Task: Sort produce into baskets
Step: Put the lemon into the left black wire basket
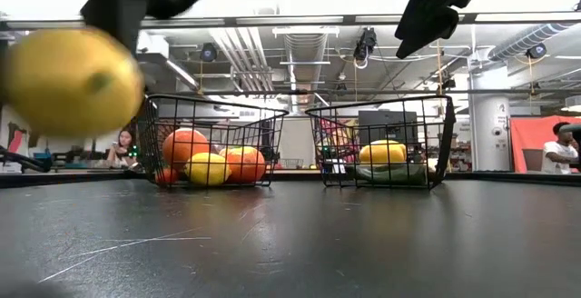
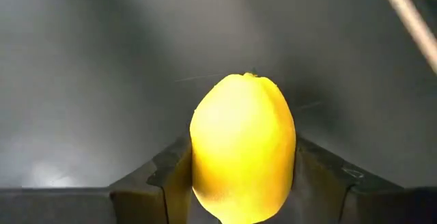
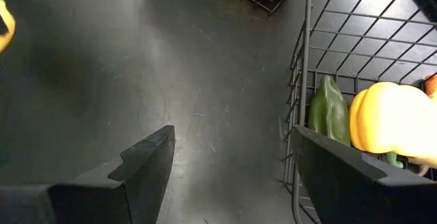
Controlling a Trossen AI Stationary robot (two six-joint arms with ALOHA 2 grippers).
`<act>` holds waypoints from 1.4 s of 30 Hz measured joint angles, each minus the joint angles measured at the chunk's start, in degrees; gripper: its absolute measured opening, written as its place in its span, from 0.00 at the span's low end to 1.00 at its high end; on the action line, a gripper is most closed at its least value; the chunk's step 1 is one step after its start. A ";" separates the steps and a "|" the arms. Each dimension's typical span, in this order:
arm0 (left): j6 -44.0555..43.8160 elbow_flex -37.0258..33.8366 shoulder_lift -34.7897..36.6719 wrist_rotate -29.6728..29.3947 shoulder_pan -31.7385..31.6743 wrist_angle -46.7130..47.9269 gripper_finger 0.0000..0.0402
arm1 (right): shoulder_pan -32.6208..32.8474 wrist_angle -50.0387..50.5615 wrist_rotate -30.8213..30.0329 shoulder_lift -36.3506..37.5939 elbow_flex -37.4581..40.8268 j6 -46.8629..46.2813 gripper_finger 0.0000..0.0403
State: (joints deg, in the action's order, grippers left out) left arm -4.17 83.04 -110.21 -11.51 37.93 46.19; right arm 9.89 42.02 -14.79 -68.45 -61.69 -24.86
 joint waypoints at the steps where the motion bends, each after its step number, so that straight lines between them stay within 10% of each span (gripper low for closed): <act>1: 0.02 0.05 1.18 -2.39 0.02 0.98 0.44 | 0.00 -0.02 0.00 0.00 0.00 0.00 0.70; 15: -2.59 -0.33 23.06 -26.96 -13.15 12.59 0.44 | 0.00 -3.43 -0.83 0.00 0.11 2.21 0.67; 23: -0.89 -1.28 28.88 -25.85 -34.94 21.24 0.44 | 0.08 -4.86 -2.93 0.00 0.82 1.47 0.65; 32: 3.54 -10.82 30.03 -10.00 -59.32 18.49 0.44 | 0.63 -8.66 -3.23 0.00 4.27 0.38 0.65; 42: 8.14 -20.78 29.74 -4.98 -69.47 10.84 0.44 | 1.01 -8.55 -3.22 0.00 4.55 -0.22 0.65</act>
State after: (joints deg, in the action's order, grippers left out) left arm 3.97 62.26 -80.47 -16.49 -31.53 57.03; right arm 10.90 33.47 -18.01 -68.45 -57.14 -25.08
